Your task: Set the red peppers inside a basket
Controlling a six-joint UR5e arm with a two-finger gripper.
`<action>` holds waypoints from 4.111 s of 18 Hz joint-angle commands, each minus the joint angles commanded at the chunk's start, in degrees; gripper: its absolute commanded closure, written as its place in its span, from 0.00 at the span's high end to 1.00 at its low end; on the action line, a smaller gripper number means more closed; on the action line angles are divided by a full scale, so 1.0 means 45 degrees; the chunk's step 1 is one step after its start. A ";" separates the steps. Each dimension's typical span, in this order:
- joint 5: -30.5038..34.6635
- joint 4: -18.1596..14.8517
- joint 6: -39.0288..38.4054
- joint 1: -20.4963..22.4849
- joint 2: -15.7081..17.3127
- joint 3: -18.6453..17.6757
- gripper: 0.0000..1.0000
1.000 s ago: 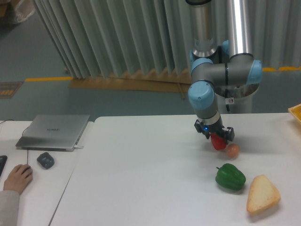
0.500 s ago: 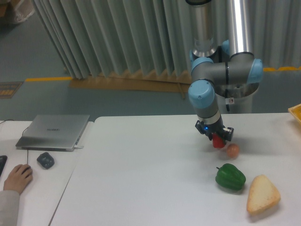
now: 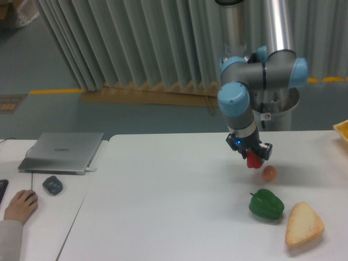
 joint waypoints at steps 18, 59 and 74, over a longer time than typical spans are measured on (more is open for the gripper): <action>-0.0195 -0.0059 0.7320 0.2908 0.0293 0.0684 0.41; -0.0801 -0.0410 2.0940 0.9044 0.0449 0.1114 1.00; -0.1601 -0.0430 1.9263 0.8303 0.0742 0.1074 1.00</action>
